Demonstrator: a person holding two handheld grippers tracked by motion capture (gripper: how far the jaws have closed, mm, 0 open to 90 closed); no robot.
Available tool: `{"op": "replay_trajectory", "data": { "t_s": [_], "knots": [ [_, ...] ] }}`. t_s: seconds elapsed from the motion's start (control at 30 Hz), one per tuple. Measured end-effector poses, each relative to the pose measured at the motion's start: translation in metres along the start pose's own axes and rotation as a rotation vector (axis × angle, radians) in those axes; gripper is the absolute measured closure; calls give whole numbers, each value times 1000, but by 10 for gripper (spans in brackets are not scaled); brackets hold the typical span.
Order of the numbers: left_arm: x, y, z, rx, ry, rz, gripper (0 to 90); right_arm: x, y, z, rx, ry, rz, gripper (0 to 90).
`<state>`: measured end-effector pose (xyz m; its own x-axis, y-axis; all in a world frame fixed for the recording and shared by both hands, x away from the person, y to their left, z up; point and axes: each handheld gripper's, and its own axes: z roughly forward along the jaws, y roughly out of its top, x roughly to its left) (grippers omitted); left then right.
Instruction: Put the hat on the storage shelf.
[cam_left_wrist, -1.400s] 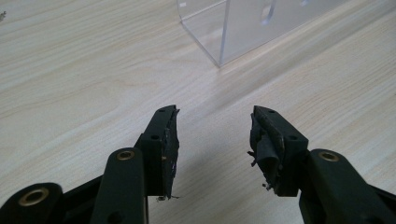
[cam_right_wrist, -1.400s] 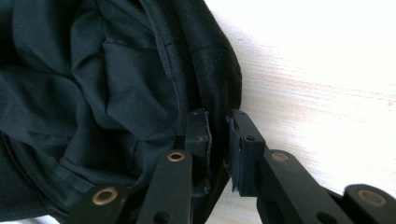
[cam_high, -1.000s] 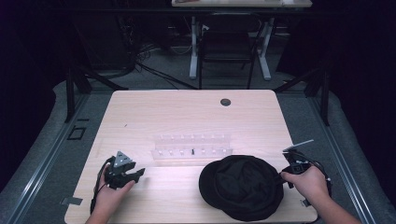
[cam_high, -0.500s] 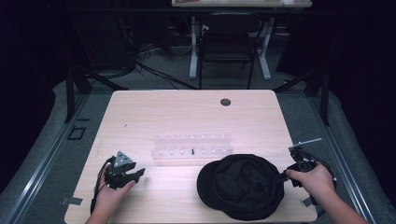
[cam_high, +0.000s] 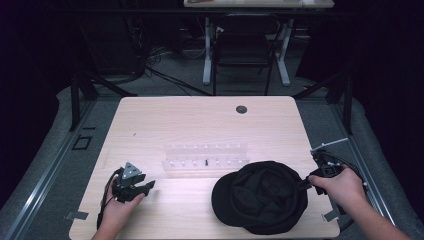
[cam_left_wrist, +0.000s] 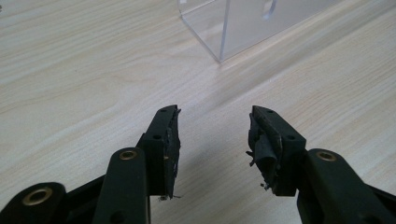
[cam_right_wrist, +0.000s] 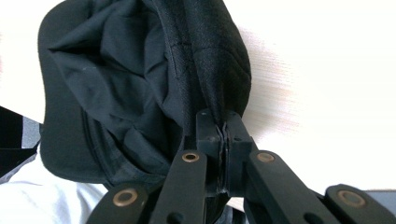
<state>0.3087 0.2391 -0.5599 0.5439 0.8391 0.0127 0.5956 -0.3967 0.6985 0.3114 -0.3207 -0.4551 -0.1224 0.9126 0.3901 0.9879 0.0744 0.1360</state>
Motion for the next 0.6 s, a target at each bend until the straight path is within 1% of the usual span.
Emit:
{"op": "replay_trajectory", "data": {
  "t_s": [0.03, 0.07, 0.1, 0.13, 0.17, 0.2, 0.23, 0.27, 0.3, 0.33, 0.37, 0.4, 0.43, 0.47, 0.5, 0.53, 0.57, 0.6],
  "knots": [
    [0, 0, 0, 0, -1, 0, 529, 2, 1, -2, 6, -5, -9, 882],
    [0, 0, 0, 0, 0, 0, 529, 5, 1, -4, 2, -6, -7, 882],
    [0, 0, 0, -1, -1, -3, 529, 7, 2, -7, 5, -17, -13, 882],
    [0, 0, 0, -1, -1, -3, 529, 7, 2, -7, 5, -17, -13, 882],
    [0, 0, 0, -6, -1, -8, 529, 9, 3, -10, 20, -13, -30, 881],
    [0, 0, 0, -5, -1, -8, 530, 13, 3, -12, 1, -9, -17, 882],
    [0, 0, 0, -4, 0, -3, 529, 16, 5, -19, 18, 6, -32, 881],
    [0, 0, 1, -8, 1, -7, 529, 19, 5, -20, 9, 11, -19, 881],
    [0, 0, 1, -8, 1, -7, 529, 19, 5, -20, 9, 11, -19, 881],
    [0, 0, 0, -5, 0, -6, 529, 20, 6, -23, 3, 21, -23, 881],
    [0, 0, 0, -4, 0, -4, 529, 24, 7, -29, 26, 43, -34, 881],
    [0, 0, 0, -4, -1, -6, 529, 27, 7, -29, 5, 43, -16, 881],
    [0, 0, 0, -4, -1, -6, 529, 28, 7, -32, 6, 56, -19, 881],
    [0, 0, 0, 0, -2, -2, 529, 28, 7, -32, 6, 56, -19, 881],
    [0, 0, 0, 1, -2, 1, 529, 31, 8, -37, 23, 82, -28, 881],
    [0, 0, 0, 1, -2, 1, 529, 31, 8, -37, 23, 82, -28, 881],
    [0, 0, 0, 1, -3, 0, 529, 32, 9, -40, 33, 92, -36, 881],
    [0, 0, -1, 9, -8, 2, 530, 37, 8, -43, 3, 133, -8, 882]
  ]
}}
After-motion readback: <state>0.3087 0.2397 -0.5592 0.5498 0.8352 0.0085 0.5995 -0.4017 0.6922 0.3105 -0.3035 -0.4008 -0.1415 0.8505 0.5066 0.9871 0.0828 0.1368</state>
